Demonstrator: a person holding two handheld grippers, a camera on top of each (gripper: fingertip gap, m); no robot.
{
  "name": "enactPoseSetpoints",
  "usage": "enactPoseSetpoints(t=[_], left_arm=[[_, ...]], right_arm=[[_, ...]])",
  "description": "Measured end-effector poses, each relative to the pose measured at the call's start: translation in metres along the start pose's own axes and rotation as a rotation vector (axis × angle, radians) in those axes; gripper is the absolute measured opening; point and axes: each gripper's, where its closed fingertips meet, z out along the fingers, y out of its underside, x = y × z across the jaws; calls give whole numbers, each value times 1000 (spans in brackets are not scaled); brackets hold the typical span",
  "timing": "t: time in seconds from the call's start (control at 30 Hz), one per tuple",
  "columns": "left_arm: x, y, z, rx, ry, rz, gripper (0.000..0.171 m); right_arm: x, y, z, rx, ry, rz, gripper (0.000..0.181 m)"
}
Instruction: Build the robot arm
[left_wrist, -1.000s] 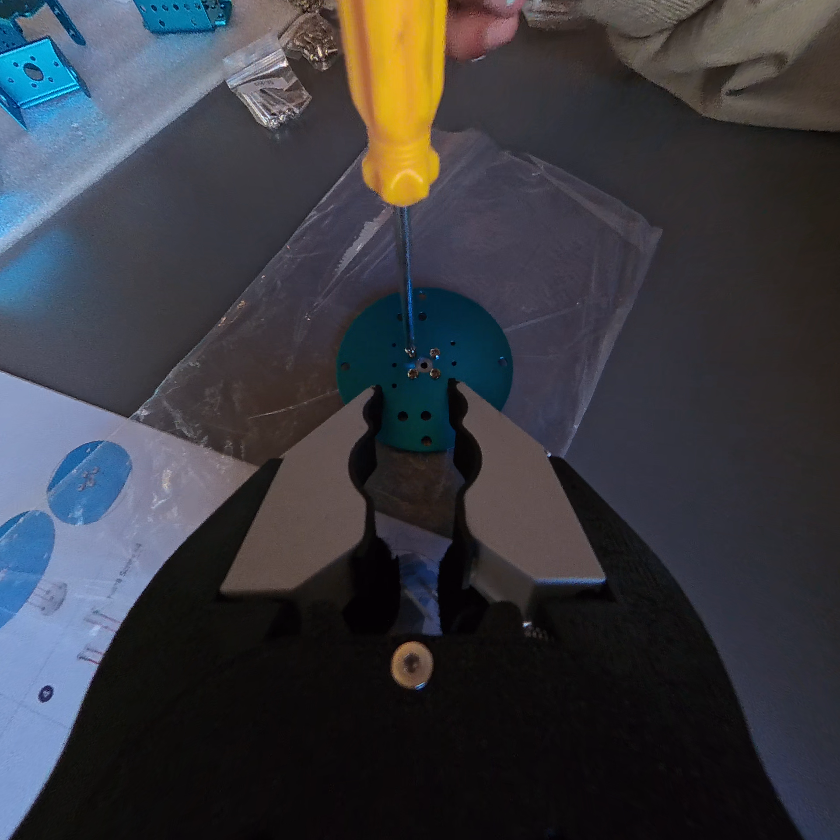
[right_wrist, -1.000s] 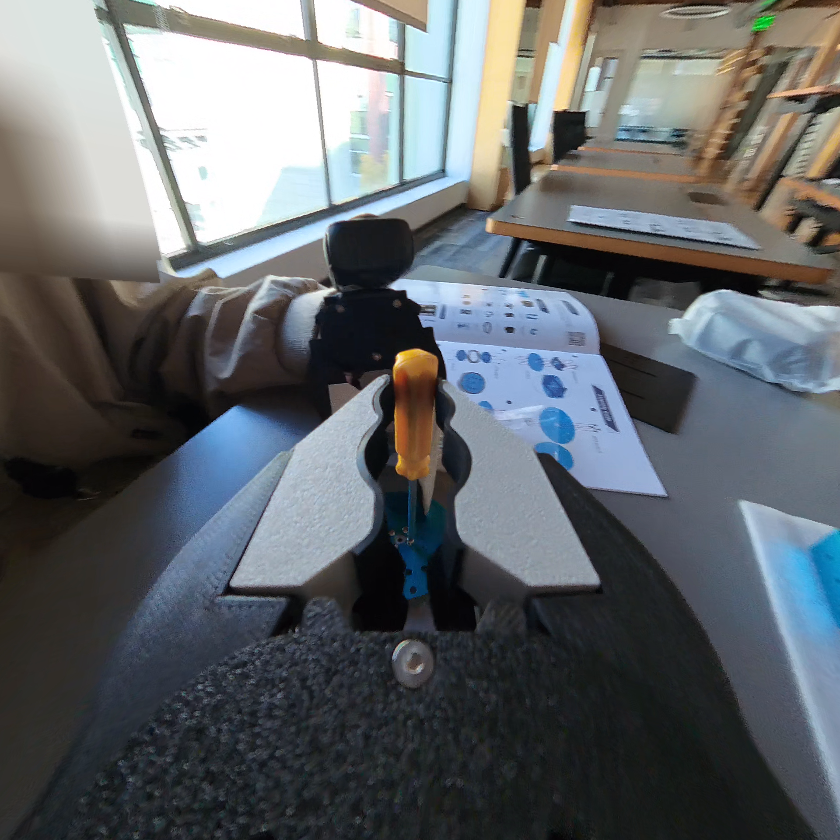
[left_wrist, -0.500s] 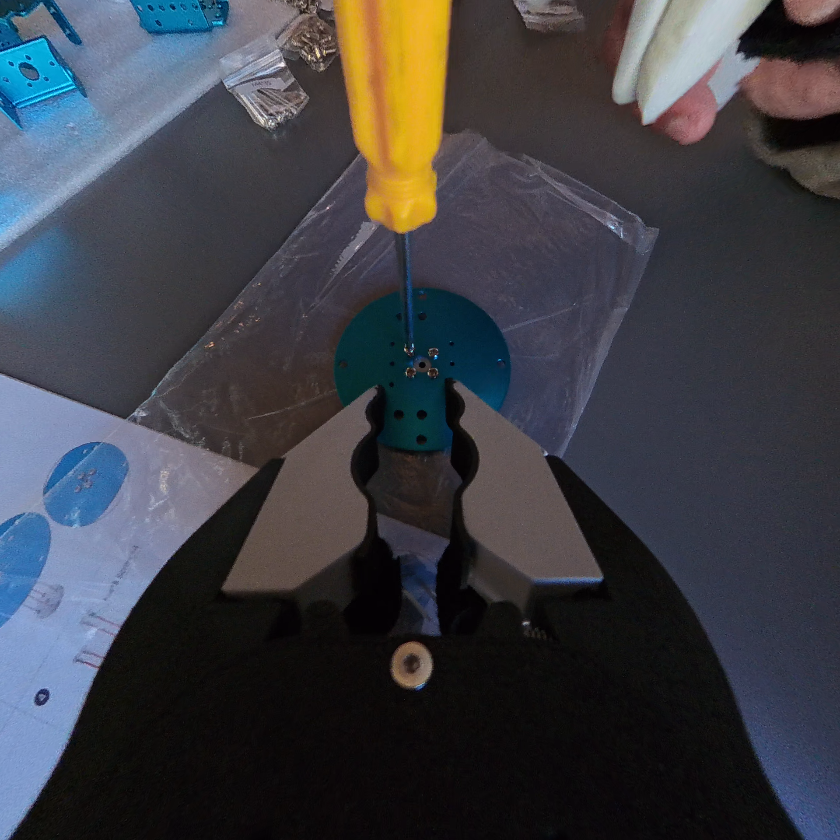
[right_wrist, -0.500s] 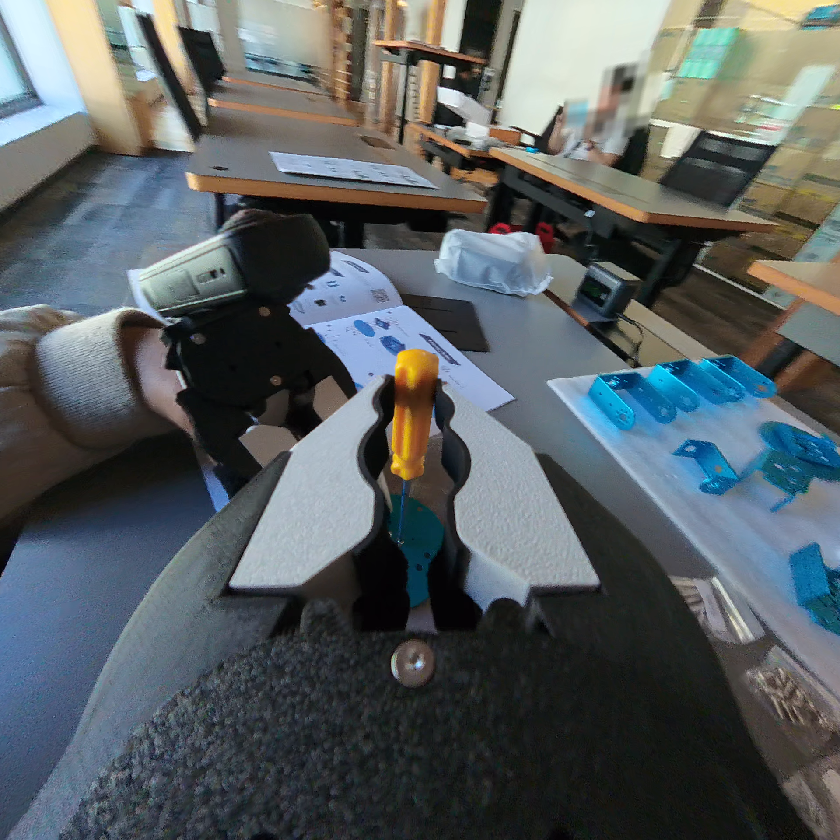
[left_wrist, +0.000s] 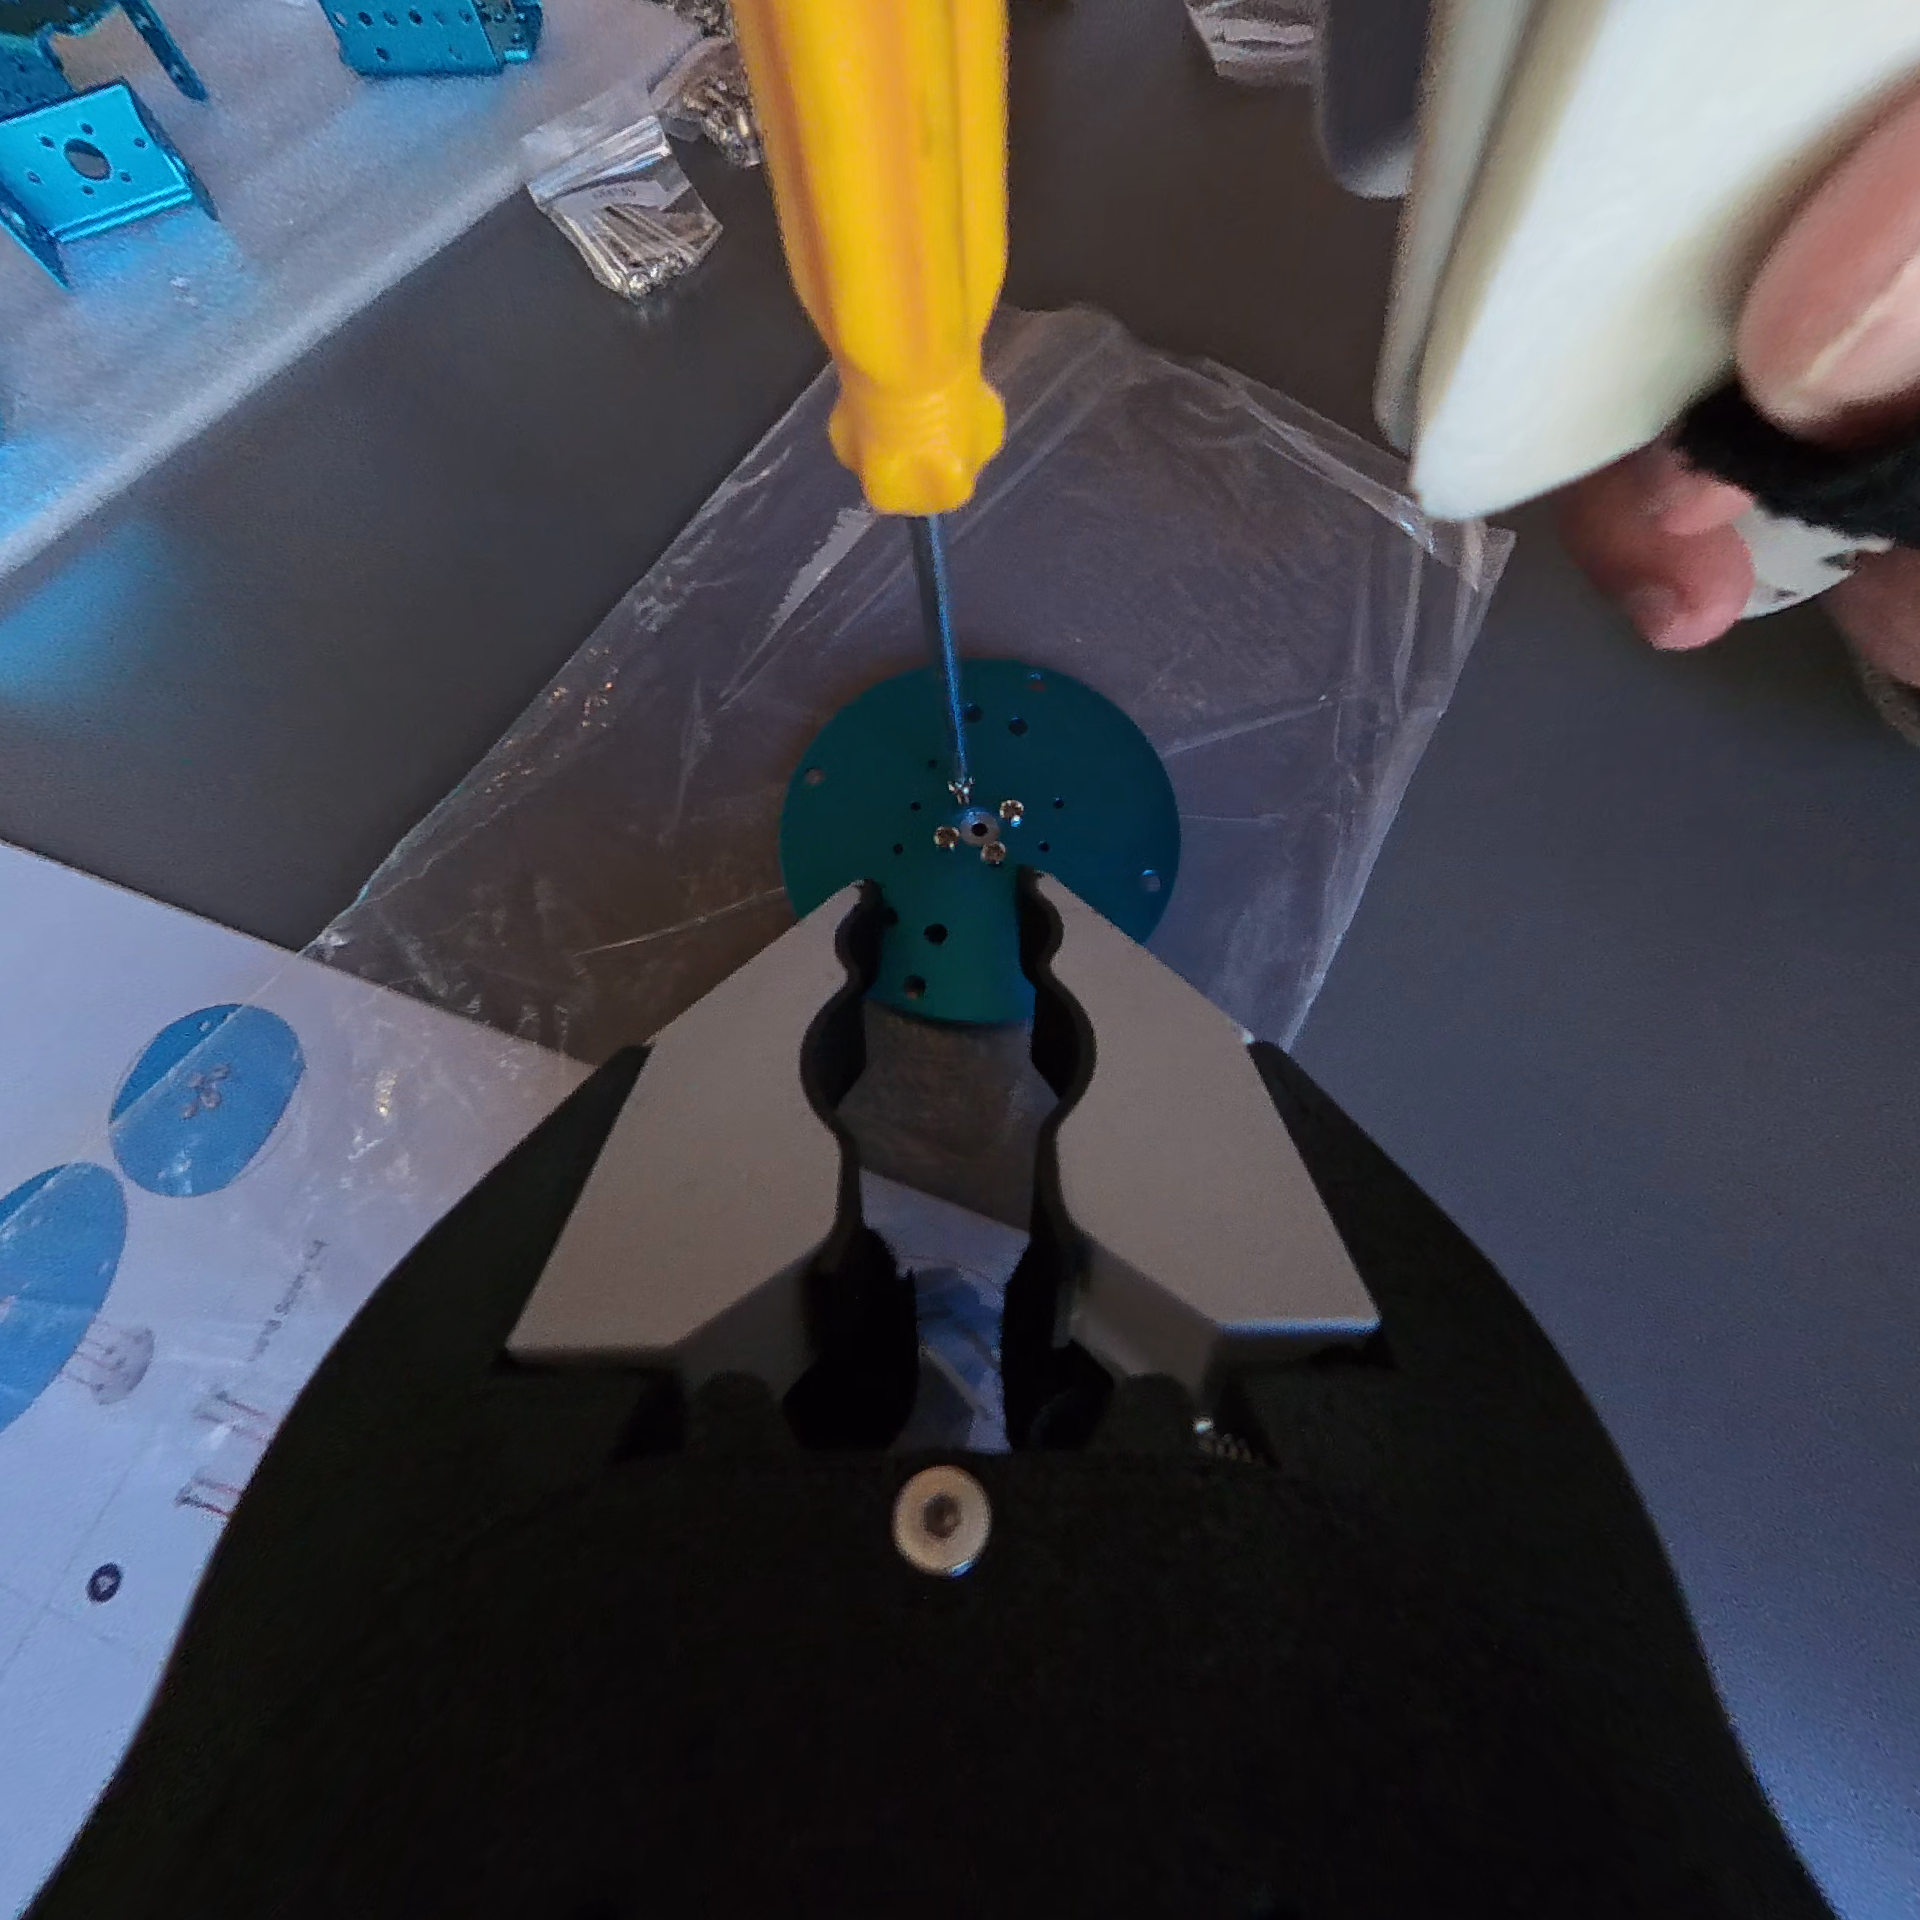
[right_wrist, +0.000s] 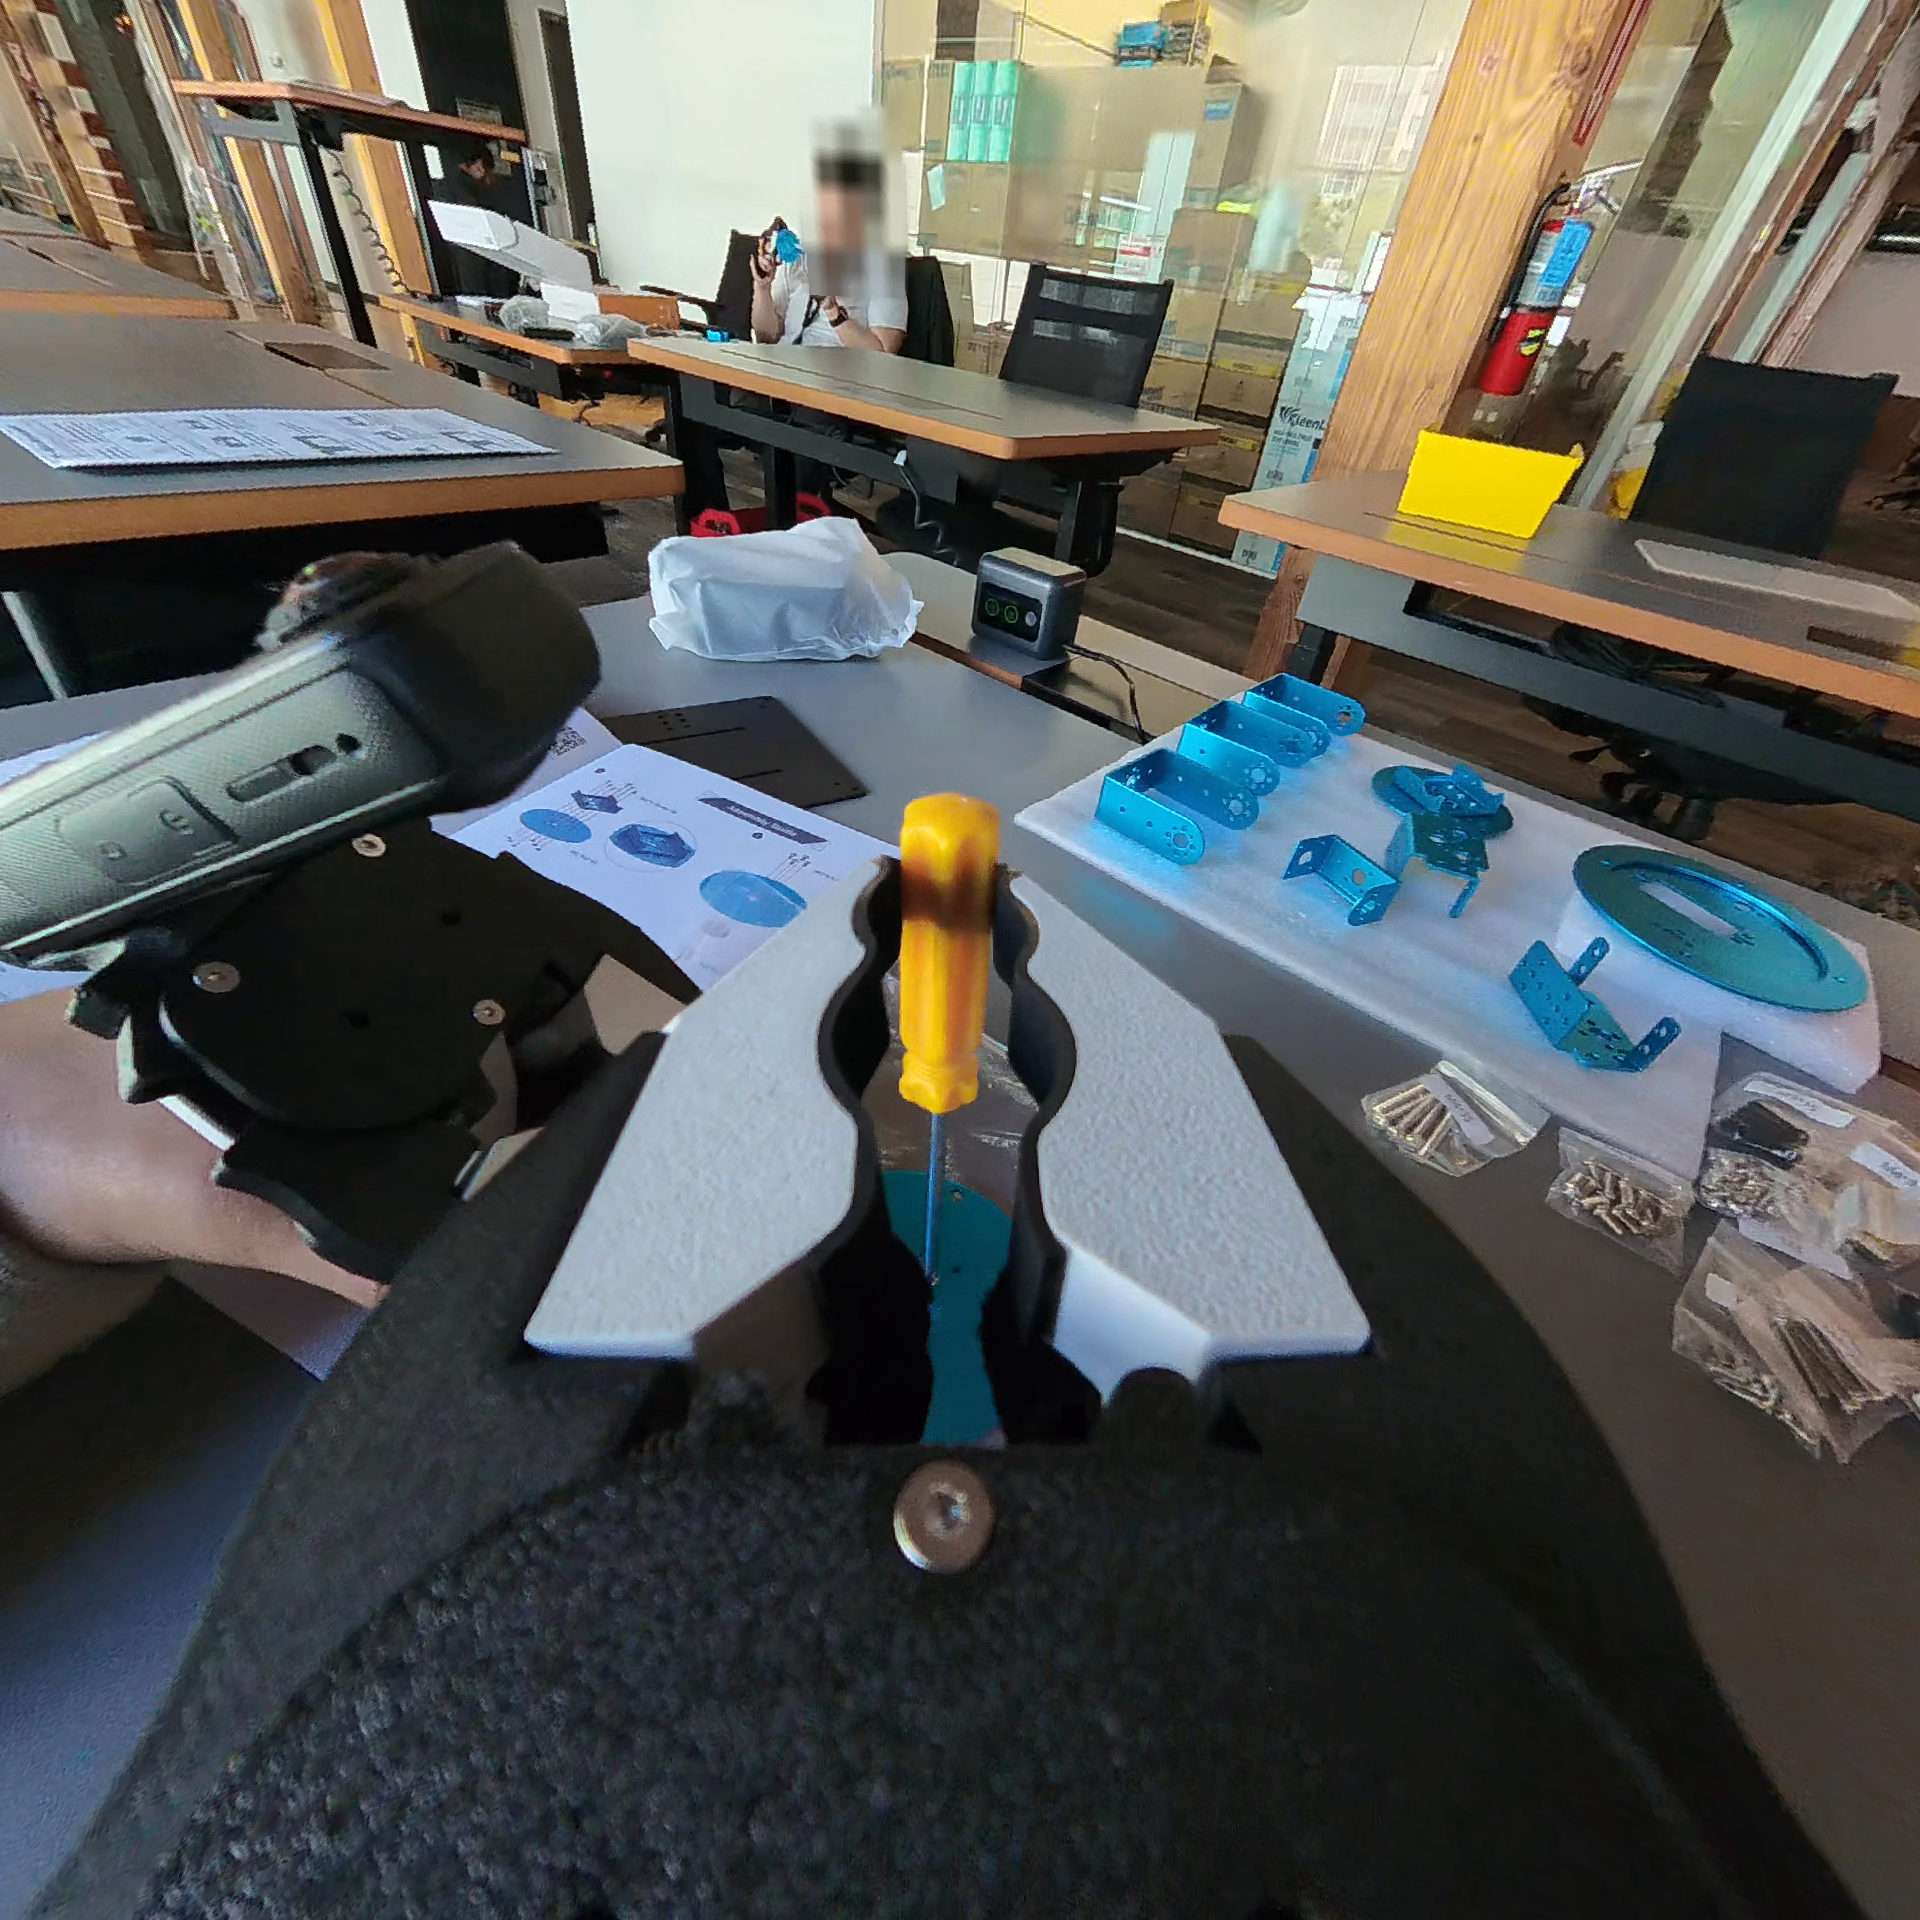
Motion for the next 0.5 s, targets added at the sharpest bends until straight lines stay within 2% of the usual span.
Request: enactPoseSetpoints(t=[0.07,0.23,0.37,0.43,0.5], left_arm=[[1,-6,-3,28,-35,46,31],[5,-53,-19,270,-58,45,29],[3,-61,-13,281,-34,18,19],[0,-60,-10,275,-40,19,4],[-1,-62,-8,286,-35,20,4]], right_arm=[[2,1,0,-1,-1,6,16],[5,1,-4,5,-19,29,16],[5,1,-6,3,-26,41,16],[5,1,-6,3,-35,50,16],[7,1,-5,2,-42,65,16]])
